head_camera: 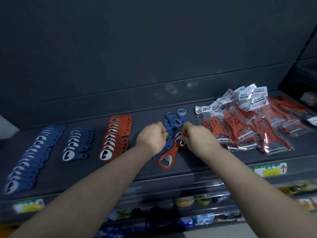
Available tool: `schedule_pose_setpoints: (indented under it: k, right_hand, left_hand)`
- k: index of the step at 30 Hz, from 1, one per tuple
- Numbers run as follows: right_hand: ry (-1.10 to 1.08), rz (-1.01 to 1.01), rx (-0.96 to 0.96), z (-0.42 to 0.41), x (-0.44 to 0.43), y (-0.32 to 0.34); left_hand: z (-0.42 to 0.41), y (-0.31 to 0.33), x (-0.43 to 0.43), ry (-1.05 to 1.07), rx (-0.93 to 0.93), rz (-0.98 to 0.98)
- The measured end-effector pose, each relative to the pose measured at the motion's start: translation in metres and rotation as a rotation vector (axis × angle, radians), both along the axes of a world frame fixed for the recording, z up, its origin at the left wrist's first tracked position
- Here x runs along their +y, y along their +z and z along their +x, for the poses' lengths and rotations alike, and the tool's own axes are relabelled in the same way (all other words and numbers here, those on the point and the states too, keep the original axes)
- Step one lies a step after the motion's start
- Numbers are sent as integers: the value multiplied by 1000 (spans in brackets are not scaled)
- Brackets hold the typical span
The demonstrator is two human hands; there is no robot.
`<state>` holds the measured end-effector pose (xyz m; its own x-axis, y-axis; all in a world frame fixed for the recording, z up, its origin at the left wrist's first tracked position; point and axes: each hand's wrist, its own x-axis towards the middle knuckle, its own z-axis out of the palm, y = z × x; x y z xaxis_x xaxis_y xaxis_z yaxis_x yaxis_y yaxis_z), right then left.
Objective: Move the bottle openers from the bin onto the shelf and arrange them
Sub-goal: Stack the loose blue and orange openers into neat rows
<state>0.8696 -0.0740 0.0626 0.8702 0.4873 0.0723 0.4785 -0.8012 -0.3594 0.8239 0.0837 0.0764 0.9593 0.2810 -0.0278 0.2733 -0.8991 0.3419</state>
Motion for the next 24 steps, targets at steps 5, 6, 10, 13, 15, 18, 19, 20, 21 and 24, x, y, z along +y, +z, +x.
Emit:
schedule_pose_setpoints:
  k: [5,6,10,13,15,18,19,20,21,24]
  right_hand:
    - [218,-251,-98,12,-5,-2]
    - [238,-286,-90,12,-4,-2]
    - [193,-292,-125,12,1,4]
    - [171,-287,-143,12,4,8]
    - [155,-293,-125,14,4,9]
    - [132,-257,-78,14,4,12]
    - [117,-208,-50,14,5,15]
    - [102,-145,-22,13,6,19]
    - [89,-74,-4,11,9,22]
    - [74,108,34,0,25,32]
  left_hand:
    - [-22,1,-14,-65,217,53]
    - [-26,0,-15,-86,270,50]
    - [-34,3,-7,-92,225,28]
    - [-38,6,-1,-94,284,91]
    - [-38,7,0,-100,337,112]
    - [-39,7,-2,-121,348,102]
    - [-39,6,-1,-119,327,82]
    - [-39,7,1,-106,295,55]
    - [-39,10,6,-81,260,18]
    - [-50,20,38,-19,182,-69]
